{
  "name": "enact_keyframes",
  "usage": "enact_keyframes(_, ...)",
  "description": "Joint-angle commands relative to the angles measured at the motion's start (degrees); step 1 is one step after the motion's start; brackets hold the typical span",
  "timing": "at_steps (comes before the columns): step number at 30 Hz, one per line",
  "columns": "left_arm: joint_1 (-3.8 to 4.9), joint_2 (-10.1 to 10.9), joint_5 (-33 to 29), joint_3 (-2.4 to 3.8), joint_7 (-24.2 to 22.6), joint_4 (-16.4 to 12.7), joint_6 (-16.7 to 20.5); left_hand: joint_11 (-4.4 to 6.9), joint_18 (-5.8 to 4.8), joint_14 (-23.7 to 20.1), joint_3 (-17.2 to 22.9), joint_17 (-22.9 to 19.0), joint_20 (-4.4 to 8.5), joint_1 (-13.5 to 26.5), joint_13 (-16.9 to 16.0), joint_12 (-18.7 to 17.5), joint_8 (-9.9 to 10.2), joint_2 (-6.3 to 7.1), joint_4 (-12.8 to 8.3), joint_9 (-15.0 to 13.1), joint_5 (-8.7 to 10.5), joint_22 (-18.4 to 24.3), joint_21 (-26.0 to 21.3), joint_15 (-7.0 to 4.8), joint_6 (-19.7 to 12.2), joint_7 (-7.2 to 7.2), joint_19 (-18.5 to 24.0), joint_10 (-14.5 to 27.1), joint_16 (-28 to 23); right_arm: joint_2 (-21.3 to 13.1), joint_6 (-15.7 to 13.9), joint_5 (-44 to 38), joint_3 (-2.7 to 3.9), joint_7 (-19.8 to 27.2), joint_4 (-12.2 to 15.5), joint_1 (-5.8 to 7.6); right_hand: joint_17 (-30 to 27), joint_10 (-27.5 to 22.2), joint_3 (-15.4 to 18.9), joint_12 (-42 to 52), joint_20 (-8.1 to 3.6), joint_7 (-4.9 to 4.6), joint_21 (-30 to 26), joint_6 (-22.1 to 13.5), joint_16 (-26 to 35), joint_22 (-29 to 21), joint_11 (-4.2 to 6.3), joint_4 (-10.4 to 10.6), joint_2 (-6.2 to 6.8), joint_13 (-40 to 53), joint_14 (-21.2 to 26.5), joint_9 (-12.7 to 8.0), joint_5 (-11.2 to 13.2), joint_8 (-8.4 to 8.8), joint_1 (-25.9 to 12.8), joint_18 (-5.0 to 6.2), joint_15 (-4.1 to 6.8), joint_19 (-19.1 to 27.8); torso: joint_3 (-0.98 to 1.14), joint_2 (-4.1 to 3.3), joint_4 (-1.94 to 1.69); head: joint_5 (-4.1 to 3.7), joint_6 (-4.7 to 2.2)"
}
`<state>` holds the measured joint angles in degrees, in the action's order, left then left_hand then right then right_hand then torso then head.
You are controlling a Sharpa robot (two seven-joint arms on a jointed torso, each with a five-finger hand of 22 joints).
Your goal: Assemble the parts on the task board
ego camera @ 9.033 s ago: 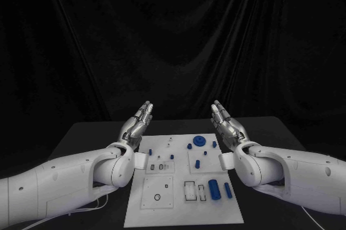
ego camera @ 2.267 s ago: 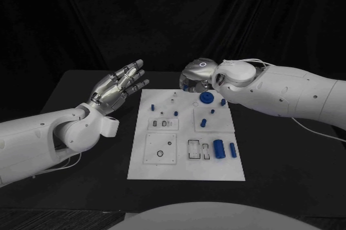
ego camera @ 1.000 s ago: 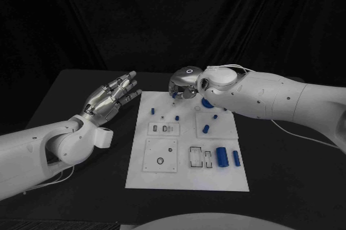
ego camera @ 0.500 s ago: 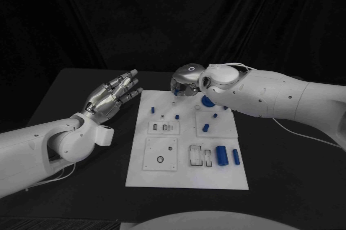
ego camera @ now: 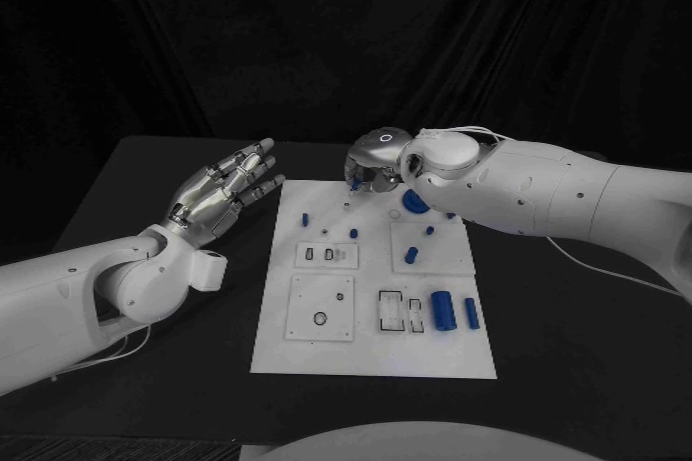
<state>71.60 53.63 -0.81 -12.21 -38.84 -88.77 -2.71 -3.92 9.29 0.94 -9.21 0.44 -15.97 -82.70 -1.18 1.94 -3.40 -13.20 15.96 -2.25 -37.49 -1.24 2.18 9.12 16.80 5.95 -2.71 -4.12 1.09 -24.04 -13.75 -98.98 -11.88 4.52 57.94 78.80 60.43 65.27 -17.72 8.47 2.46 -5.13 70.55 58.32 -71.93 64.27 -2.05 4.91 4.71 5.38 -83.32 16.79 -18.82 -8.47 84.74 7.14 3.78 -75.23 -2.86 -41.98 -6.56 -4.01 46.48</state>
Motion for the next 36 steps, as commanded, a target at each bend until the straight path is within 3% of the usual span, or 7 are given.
enact_keyframes(1,0.13,-0.2,0.1,0.05,-2.3,0.0,-1.0,-0.20,0.98,0.0,0.4,0.1,-0.33,-0.6,0.1,0.3,-0.3,-0.05,0.1,-0.1,-0.33,0.0,0.2,-0.07,0.3,0.07,0.0,0.1,0.1,0.2,0.2,-0.6,0.03,-1.1,-0.3,-0.37,0.0,-0.3,-0.3,-0.3,0.41,0.07,0.1,-0.5,0.2,0.1,-0.08,0.0,0.29,0.0,0.2,0.0,-0.1,0.40,0.1,-1.05,-0.38,0.2,-0.03,0.00,0.02,0.02,0.16)
enact_keyframes(23,0.12,-0.5,0.1,0.05,-1.6,0.6,-2.0,-0.35,0.98,0.1,0.6,0.1,-0.37,-0.7,0.0,0.3,-0.5,-0.19,0.1,-0.1,-0.38,0.0,0.2,0.07,0.9,0.25,0.0,0.1,0.2,0.7,0.2,-0.6,0.03,-0.4,-0.6,-0.86,-0.1,-0.3,-0.4,-0.4,0.46,0.08,0.2,-0.8,0.3,0.2,-0.05,0.1,0.29,0.1,0.3,0.0,0.1,0.64,-0.1,-1.06,-0.41,0.2,-0.06,0.05,-0.01,0.06,0.54)
enact_keyframes(30,0.12,-0.8,0.1,0.05,-1.6,0.7,-2.3,-0.63,0.97,0.1,0.9,0.1,-0.41,-0.9,0.1,0.4,-0.9,-0.50,0.2,-0.3,-0.46,0.0,0.2,0.14,1.8,0.55,0.0,0.2,0.2,0.3,2.0,-0.6,0.03,-0.9,-0.1,-0.90,-0.9,-1.0,-0.6,-0.9,0.55,0.12,-0.3,-1.9,0.8,0.0,-0.10,0.1,0.46,0.0,0.8,-0.1,0.6,1.42,-0.4,-0.95,-0.49,0.7,-0.04,0.07,-0.04,-0.07,0.72)
enact_keyframes(36,0.11,-0.9,0.1,0.04,-1.4,0.9,-2.4,-0.63,0.97,0.1,1.0,0.1,-0.41,-0.9,0.0,0.4,-0.9,-0.52,0.2,-0.3,-0.47,0.0,0.2,0.14,1.8,0.55,0.0,0.2,0.2,0.2,3.0,-0.6,0.03,-1.3,0.0,-0.98,-1.9,-2.5,-1.0,-1.8,0.72,0.97,-0.9,-4.2,1.5,-0.4,-0.26,0.2,0.86,-0.1,1.4,-0.5,1.2,2.88,-0.9,-0.80,-0.66,1.5,-0.01,0.07,0.02,-0.09,0.93)
